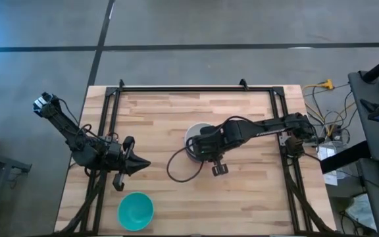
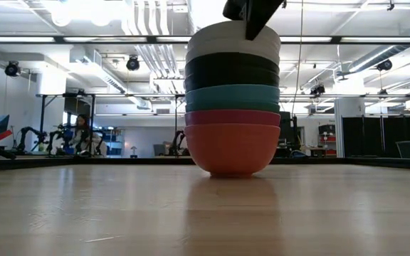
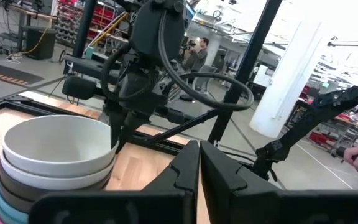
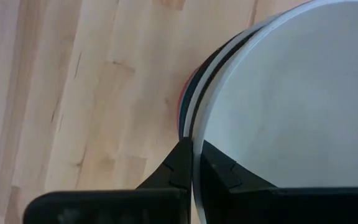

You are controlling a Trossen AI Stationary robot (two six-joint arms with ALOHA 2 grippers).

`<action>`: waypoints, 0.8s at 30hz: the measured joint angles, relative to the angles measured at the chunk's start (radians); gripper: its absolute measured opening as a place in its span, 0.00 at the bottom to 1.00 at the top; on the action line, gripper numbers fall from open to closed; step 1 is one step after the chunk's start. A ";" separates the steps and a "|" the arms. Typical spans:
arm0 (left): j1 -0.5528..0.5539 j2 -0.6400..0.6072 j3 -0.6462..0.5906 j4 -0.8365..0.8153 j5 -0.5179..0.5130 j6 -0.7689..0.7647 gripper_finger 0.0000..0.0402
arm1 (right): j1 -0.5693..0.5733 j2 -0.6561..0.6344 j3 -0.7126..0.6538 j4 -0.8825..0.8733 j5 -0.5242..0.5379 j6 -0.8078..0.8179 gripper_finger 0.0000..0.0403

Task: Nest bowls inside each other
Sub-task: Stack the white bowl on the white bowl

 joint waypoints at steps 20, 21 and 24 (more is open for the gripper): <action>0.000 0.000 0.000 0.000 0.001 0.000 0.00 | 0.008 -0.001 -0.009 0.036 0.024 0.026 0.09; 0.000 0.000 0.000 0.000 0.001 0.000 0.00 | 0.008 -0.001 -0.009 0.036 0.024 0.032 0.11; 0.000 0.000 0.000 0.000 0.001 0.000 0.00 | 0.008 -0.001 -0.009 0.036 0.024 0.041 0.16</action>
